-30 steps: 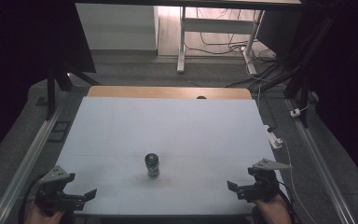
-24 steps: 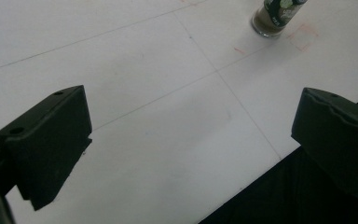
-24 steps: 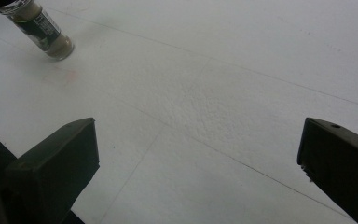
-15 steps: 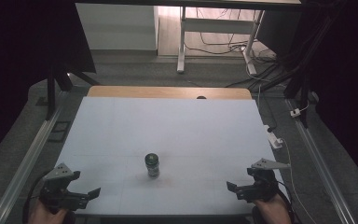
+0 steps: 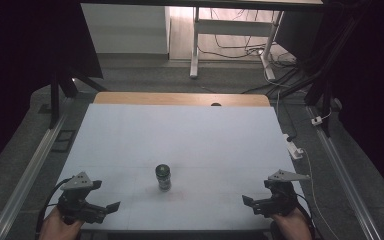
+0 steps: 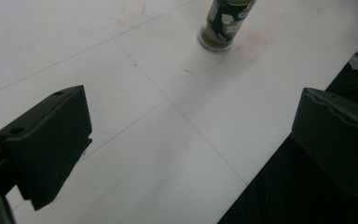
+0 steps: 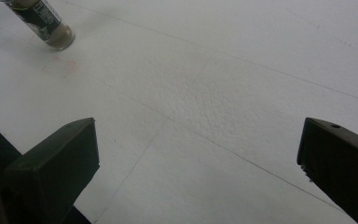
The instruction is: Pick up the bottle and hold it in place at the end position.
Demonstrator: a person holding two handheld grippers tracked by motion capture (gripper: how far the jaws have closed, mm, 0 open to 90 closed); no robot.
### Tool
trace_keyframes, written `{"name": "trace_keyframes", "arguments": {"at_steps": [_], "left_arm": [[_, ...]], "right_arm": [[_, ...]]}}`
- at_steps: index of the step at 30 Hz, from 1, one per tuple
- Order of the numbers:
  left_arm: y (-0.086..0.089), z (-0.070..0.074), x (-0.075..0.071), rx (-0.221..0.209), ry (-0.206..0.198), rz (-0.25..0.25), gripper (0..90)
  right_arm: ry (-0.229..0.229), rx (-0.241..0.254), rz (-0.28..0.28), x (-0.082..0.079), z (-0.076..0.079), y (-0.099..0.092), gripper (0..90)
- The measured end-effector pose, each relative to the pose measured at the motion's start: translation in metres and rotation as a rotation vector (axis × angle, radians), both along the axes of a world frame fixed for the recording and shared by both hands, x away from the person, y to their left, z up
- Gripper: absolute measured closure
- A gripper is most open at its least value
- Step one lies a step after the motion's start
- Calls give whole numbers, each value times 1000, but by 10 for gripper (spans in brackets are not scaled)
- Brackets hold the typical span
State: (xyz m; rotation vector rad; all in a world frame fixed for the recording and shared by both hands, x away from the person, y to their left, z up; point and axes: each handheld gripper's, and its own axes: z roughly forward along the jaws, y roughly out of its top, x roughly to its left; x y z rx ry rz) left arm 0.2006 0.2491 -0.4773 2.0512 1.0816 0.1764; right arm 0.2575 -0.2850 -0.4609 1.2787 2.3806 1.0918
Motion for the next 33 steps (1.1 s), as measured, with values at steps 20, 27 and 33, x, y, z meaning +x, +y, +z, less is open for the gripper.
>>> {"name": "trace_keyframes", "arguments": {"at_steps": [20,27,33], "left_arm": [[-41,0,36,36,-21,-51,0],[-56,-3,52,53,-41,-99,0],[-71,-8,65,49,-28,-128,0]], "right_arm": [[5,-9,3,0,0,1,0],[6,-9,5,0,0,1,0],[8,-10,6,0,0,2,0]]}}
